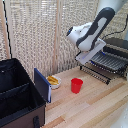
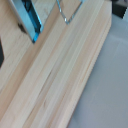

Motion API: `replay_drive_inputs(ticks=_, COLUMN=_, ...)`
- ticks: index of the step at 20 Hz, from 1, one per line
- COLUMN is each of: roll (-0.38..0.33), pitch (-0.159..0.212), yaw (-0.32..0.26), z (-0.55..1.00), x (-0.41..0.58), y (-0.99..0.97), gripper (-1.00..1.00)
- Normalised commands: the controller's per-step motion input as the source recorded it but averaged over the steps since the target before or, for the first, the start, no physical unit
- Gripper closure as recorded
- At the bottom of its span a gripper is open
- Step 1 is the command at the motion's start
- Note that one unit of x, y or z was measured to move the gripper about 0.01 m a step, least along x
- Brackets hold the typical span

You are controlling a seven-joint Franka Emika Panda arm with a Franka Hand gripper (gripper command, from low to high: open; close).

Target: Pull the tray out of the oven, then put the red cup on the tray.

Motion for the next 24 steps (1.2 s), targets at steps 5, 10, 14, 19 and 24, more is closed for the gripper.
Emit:
replay_drive_inputs(ticks=5, roll=0.286, pitch=0.000, yaw=-0.177, z=0.24, x=0.079, y=0.34, gripper=-1.00)
replay_drive_inputs(ticks=10, roll=0.339, pitch=-0.058, yaw=-0.058, z=0.10, x=0.030, y=0.52, gripper=-1.00)
replay_drive_inputs(ticks=14, roll=0.348, pitch=-0.112, yaw=0.001, z=0.05, x=0.000, y=0.53, gripper=-1.00)
replay_drive_inputs(ticks=19, roll=0.325, pitch=-0.074, yaw=0.039, z=0.13, x=-0.165, y=0.47, gripper=-1.00)
replay_drive_inputs(ticks=24, roll=0.276, pitch=-0.085, yaw=0.069, z=0.14, x=-0.549, y=0.31, gripper=-1.00)
